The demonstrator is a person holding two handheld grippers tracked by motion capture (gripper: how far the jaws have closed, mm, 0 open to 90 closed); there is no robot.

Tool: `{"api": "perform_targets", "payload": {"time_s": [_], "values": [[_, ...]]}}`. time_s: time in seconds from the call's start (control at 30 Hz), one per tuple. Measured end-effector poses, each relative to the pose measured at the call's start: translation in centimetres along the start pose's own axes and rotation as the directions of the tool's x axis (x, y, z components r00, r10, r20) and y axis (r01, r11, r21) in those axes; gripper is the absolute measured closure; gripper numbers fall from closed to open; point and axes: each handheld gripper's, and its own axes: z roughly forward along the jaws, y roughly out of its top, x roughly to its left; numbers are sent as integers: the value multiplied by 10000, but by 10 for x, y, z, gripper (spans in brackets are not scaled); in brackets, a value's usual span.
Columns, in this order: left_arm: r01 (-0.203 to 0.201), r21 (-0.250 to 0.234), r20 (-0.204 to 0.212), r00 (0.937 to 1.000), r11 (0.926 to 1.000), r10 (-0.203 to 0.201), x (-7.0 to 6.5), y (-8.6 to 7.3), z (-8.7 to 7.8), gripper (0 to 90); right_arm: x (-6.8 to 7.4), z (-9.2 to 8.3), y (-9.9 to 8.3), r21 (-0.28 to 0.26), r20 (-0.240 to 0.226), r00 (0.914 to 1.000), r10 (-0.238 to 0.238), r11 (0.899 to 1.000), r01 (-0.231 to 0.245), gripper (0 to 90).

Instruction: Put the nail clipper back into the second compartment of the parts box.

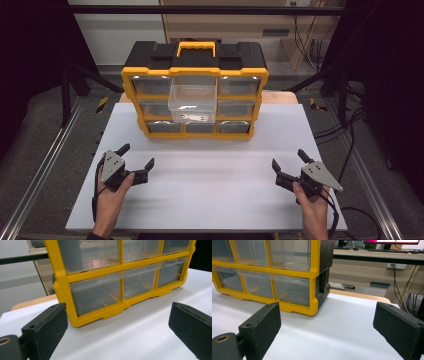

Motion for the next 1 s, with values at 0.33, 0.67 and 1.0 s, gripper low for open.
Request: {"api": "perform_targets", "payload": {"time_s": [0.33,0.67,1.0], "values": [[-162,26,227,9996,9999,161,-12,15,7,18,2,-1,-9,-176,-740,9972,48,9998,-61,63],[-88,-26,400,9992,10000,89,-21,32,15,22,9,-1,-14,-28,-1199,9922,-336,9994,336,41],[-265,-36,545,9982,9996,266,-31,51,20,24,12,-1,-18,29,-1411,9887,-513,9986,522,37]]}}
